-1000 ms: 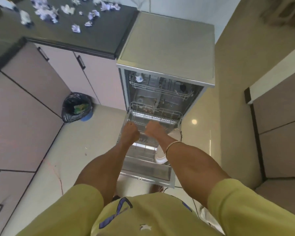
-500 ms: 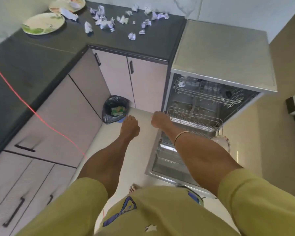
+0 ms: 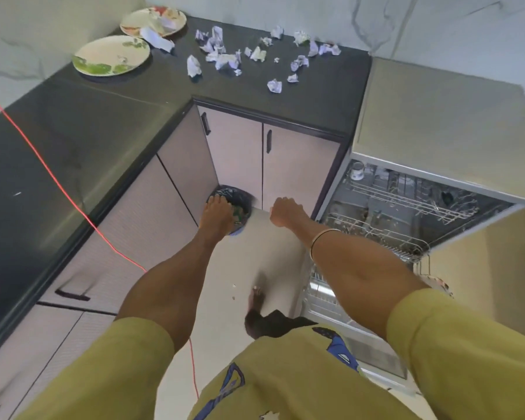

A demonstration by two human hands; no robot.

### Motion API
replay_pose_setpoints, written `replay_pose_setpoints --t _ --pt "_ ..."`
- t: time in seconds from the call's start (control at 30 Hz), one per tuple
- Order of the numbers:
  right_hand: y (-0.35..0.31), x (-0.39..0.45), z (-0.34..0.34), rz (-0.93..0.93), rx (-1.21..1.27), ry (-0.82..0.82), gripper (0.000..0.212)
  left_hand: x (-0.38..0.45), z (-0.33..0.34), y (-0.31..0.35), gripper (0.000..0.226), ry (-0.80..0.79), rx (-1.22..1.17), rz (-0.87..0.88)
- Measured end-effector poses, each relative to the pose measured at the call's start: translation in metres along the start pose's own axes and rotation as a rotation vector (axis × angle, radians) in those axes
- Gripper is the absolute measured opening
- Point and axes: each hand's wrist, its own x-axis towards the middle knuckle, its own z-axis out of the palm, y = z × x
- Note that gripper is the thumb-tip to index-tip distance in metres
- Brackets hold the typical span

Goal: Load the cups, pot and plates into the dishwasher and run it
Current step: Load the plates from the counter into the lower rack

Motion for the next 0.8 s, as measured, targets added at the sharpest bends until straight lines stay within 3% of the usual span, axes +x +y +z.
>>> replay_pose_setpoints --t 0.27,0.5,0.6,0.8 --pt "-0.063 0.130 -0.080 -0.074 -0.029 0.068 0.043 0.115 -0.052 -0.054 0.023 0.172 -0.100 -0.010" --pt "-0.116 0.228 -0.165 -0.194 0.012 0.174 0.035 0.213 -0.116 -0.084 0.036 0.265 -0.068 -0.031" --pt "-0.137 0.256 -0.188 -0.249 0.056 0.211 0.038 0.241 -0.134 -0.104 0.048 0.279 0.008 -0.013" --pt "-0.175 0.327 -0.215 -0.347 0.124 0.284 0.045 0.315 -0.165 -0.157 0.029 0.237 0.044 0.022"
